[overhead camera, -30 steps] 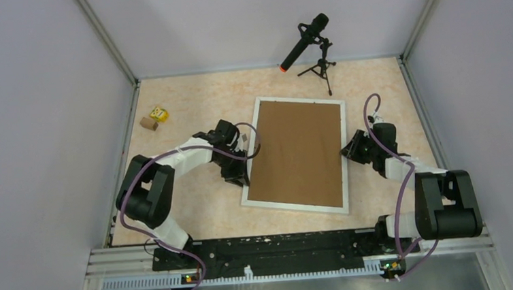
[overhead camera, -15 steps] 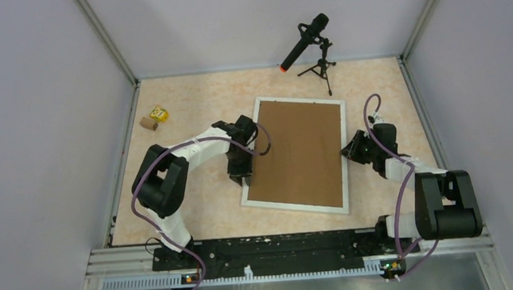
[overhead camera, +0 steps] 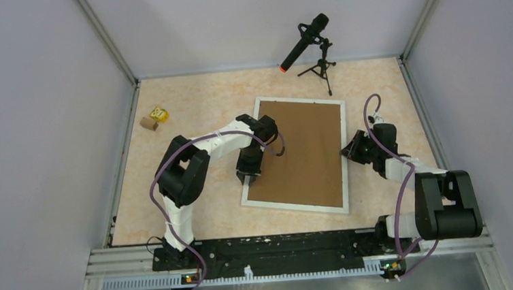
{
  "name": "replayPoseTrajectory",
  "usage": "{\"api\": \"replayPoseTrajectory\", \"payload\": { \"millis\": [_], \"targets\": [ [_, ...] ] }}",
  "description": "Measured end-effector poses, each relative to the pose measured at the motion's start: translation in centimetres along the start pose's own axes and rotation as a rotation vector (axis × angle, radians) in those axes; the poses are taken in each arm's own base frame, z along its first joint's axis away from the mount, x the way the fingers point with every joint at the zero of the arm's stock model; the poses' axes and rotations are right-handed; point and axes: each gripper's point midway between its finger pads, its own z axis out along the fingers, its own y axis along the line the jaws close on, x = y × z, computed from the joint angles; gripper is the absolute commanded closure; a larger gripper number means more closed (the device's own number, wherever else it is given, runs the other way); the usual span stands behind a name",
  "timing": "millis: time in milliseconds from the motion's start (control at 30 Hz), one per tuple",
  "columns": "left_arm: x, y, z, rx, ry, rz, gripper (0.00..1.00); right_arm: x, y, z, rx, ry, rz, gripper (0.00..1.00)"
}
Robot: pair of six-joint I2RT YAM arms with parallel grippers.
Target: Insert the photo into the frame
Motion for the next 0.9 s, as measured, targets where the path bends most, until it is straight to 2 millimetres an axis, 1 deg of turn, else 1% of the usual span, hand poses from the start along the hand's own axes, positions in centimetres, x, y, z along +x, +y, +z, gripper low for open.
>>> {"api": "replayPoseTrajectory", "payload": {
  "millis": [100,200,400,533,633,700,733,800,867,900],
  "targets": [
    [0.0,-0.1,0.0,-0.029,0.014,0.022,0.67,0.0,0.0,0.0,0.000,0.000,-0.002,0.76],
    [0.0,-0.2,0.0,-0.082,0.034,0.058,0.60,0.0,0.0,0.0,-0.001,-0.001,-0.004,0.76],
    [-0.2,0.3,-0.3,-0.252,0.035,0.166,0.54,0.0,0.0,0.0,-0.004,-0.006,-0.005,0.74],
    [-0.5,0.6,-1.3,-0.299,-0.047,0.207,0.39,0.0,0.0,0.0,-0.003,-0.006,-0.004,0.70],
    [-0.7,0.9,-2.1,-0.249,-0.130,0.180,0.31,0.0,0.0,0.0,-0.002,-0.004,-0.002,0.61],
    [-2.1,-0.3,-2.9,-0.150,-0.231,0.134,0.27,0.4,0.0,0.0,-0.002,0.010,0.006,0.56],
    [-2.8,-1.0,-3.7,-0.090,-0.289,0.108,0.25,0.6,0.0,0.0,-0.001,0.019,0.008,0.53],
    [-3.4,-1.9,-5.8,0.015,-0.390,0.061,0.23,0.8,0.1,-0.2,0.002,0.040,0.014,0.51],
    [-2.7,-2.2,-8.0,0.121,-0.478,0.002,0.20,0.9,0.2,-0.3,0.014,0.064,0.014,0.51],
    [-1.7,-2.2,-8.8,0.181,-0.510,-0.034,0.19,1.0,0.2,-0.4,0.027,0.080,0.016,0.52]
  ]
}}
